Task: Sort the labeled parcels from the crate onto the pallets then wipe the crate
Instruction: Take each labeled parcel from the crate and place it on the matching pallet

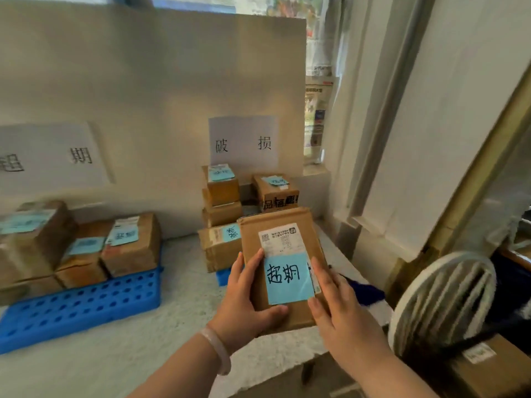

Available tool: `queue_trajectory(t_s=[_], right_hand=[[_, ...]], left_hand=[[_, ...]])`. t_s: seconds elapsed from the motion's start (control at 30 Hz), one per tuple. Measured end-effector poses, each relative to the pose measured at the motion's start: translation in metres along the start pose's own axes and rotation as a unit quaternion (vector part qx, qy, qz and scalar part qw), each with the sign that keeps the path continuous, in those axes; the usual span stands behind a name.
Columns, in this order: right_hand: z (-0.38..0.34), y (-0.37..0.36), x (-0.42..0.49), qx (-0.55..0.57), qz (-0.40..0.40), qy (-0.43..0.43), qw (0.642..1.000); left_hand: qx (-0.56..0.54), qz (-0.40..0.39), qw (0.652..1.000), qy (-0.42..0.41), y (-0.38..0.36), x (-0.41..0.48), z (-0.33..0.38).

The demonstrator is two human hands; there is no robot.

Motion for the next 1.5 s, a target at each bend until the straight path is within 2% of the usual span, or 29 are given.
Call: queue_trajectory(t_s=[0.17,0.27,0.4,0.5,0.6,0.8,1.0,1.17,1.37,1.5], right_hand=[[-0.106,-0.081,0.067,0.034,-0.098,0.047,0.993],[-0.165,-0.117,0.100,0.030,-0.122,0.074,0.989],[-0.227,-0.157,0.138,0.048,-0.159,0.099,0.981],[-0.259,-0.186,0.159,0.047,-0.205,0.108,0.972],[-0.278,-0.202,0.183,0.043,-0.228,0.098,0.968],[-0.300,-0.207,0.242,0.031,-0.220,0.084,0.971],[-0.323,-0.209,0.306,0.046,-0.210,0.068,0.974],[-0.327,-0.227,0.343,0.040,-0.224,0.049,0.973],[-0.335,-0.232,0.386,0.106,-0.168,0.026,0.980],[-0.348,-0.240,0.416,0.125,-0.180,0.024,0.975]], left_hand=[[0.018,0.044,0.997,0.057,0.118,-0.040,-0.065],[0.036,0.085,0.993,0.075,0.183,-0.059,-0.096],[0.060,0.128,0.986,0.092,0.254,-0.078,-0.142],[0.065,0.128,0.983,0.112,0.294,-0.083,-0.169],[0.062,0.117,0.984,0.116,0.322,-0.075,-0.188],[0.036,0.159,0.980,0.115,0.372,-0.043,-0.215],[0.029,0.111,0.985,0.127,0.407,-0.002,-0.238],[0.020,0.111,0.979,0.169,0.420,0.022,-0.271],[0.026,0.114,0.981,0.157,0.437,0.048,-0.287],[0.009,0.124,0.978,0.168,0.455,0.061,-0.301]])
Point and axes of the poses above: each hand's wrist, its own x-axis towards the middle knuckle, its own y-axis out of the back of the hand, z = x × y, the point moved 8 cm from there along x, towards the middle knuckle, and after that the axes turned 11 degrees about -z, right-handed, at the moved point
